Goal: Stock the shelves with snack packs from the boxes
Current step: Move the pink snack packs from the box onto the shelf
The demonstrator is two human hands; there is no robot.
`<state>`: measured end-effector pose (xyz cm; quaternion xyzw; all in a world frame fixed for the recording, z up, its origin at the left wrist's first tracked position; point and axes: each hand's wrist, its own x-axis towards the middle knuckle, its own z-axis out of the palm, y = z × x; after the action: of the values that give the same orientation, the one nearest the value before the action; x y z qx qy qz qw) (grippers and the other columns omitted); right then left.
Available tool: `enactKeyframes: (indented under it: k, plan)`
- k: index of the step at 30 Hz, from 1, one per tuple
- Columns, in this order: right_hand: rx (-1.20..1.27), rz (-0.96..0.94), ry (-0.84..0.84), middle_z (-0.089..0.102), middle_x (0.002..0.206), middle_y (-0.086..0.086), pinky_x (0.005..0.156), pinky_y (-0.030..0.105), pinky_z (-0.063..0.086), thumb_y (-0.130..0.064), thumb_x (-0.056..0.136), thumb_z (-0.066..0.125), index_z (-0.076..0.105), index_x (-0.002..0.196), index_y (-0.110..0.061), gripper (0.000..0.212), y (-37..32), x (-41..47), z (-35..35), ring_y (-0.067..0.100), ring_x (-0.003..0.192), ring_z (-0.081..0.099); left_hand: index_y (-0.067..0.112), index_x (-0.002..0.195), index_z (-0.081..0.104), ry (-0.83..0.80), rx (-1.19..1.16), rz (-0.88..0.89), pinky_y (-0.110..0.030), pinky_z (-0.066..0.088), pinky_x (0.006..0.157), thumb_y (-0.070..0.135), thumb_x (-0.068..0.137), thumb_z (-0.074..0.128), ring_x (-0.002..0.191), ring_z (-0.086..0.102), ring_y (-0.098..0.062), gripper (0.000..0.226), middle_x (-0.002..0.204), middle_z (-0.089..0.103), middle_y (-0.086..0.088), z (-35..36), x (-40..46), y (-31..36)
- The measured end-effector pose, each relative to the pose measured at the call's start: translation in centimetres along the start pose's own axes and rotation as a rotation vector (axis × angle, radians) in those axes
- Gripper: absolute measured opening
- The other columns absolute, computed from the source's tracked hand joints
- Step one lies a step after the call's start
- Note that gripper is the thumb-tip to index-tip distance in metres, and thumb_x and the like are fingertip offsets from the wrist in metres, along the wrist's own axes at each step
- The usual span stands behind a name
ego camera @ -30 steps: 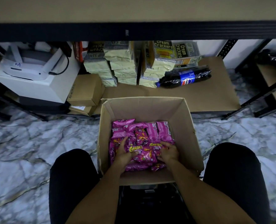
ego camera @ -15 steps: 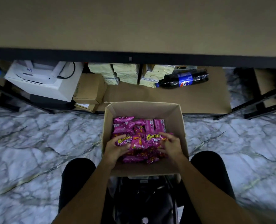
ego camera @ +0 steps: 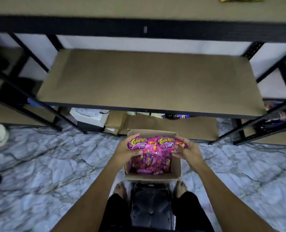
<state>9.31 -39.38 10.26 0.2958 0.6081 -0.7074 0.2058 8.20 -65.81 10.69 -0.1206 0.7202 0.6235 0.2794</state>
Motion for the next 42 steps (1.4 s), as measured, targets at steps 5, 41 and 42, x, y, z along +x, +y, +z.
enactKeyframes:
  k: [5, 41, 42]
  plan:
    - [-0.041, -0.166, -0.011, 0.066, 0.106, 0.01, 0.068, 0.033, 0.061, 0.006, 0.082, 0.07, 0.064, 0.114, -0.018, 0.041, -8.3, -7.0, 1.3, 0.021, 0.081, 0.072, 0.028, 0.125, 0.06, 0.003, -0.091, 0.04, -0.034, 0.061, 0.071, -0.012, 0.073, 0.074, 0.09, 0.072, -0.017, 0.067, 0.127, 0.056, -0.001, -1.8, -5.9, 9.5]
    - [-0.543, -1.046, 0.325, 0.065, 0.109, 0.0, 0.079, 0.009, 0.044, -0.004, 0.083, 0.073, 0.063, 0.124, -0.018, 0.044, -47.2, -5.9, 12.9, 0.009, 0.094, 0.062, 0.023, 0.113, 0.056, 0.541, 0.31, 0.767, -0.03, 0.055, 0.085, 0.0, 0.068, 0.083, 0.088, 0.065, -0.015, 0.057, 0.102, 0.066, -0.002, -14.2, 1.5, 46.5]
    - [-0.565, -1.069, 0.34, 0.066, 0.109, 0.001, 0.084, 0.016, 0.046, -0.003, 0.082, 0.073, 0.063, 0.124, -0.017, 0.045, -47.9, -5.2, 13.3, 0.012, 0.097, 0.063, 0.023, 0.112, 0.057, 0.564, 0.337, 0.785, -0.031, 0.055, 0.084, 0.003, 0.068, 0.083, 0.087, 0.065, -0.015, 0.055, 0.103, 0.066, -0.003, -14.5, 2.5, 47.2]
